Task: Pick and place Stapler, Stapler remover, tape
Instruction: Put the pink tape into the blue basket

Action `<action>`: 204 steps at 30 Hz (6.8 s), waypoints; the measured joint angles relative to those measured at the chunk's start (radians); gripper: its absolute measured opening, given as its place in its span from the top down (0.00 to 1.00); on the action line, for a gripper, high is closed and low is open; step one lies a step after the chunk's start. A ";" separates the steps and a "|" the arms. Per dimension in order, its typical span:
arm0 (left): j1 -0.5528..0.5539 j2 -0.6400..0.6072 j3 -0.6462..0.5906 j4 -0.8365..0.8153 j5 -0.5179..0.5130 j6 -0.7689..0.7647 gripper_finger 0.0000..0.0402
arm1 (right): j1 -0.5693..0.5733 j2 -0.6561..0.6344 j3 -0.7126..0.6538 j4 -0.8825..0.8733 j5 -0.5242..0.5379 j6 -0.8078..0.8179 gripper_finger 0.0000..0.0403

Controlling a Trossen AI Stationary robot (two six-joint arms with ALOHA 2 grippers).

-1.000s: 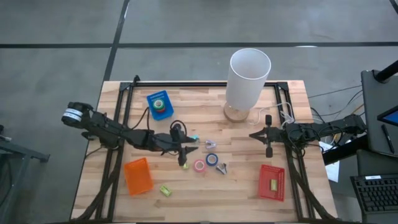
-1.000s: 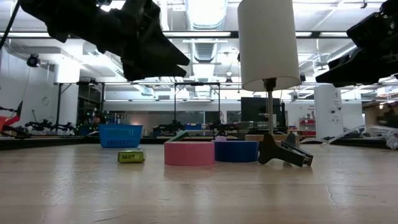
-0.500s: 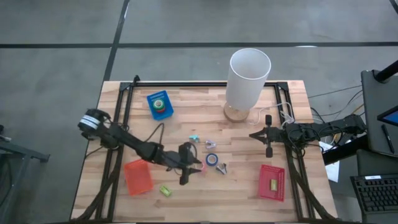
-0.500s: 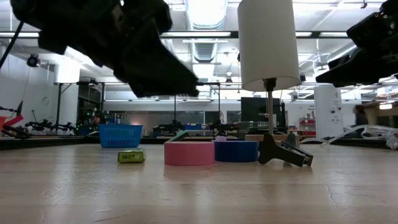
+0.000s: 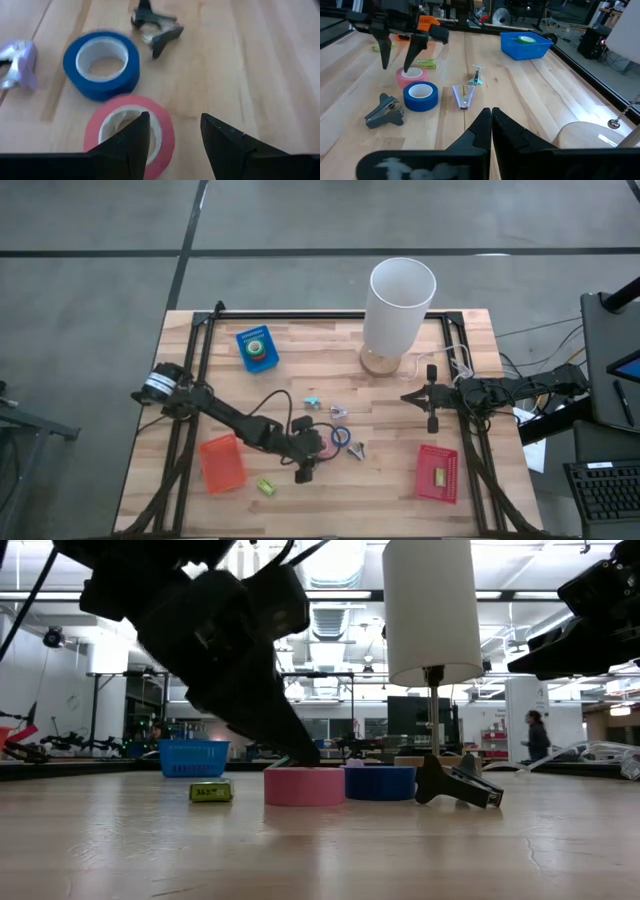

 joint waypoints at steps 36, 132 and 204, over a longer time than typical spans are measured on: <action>0.002 0.047 -0.004 -0.012 -0.076 -0.030 0.56 | 0.000 -0.001 0.000 0.000 0.000 0.000 0.98; 0.137 -0.502 -0.024 -0.653 -0.599 -0.030 0.87 | 0.000 -0.001 0.000 0.001 0.000 0.000 0.98; 0.832 -0.642 -0.360 -0.415 -0.039 -0.054 0.86 | 0.000 -0.001 0.000 0.000 0.000 0.000 0.98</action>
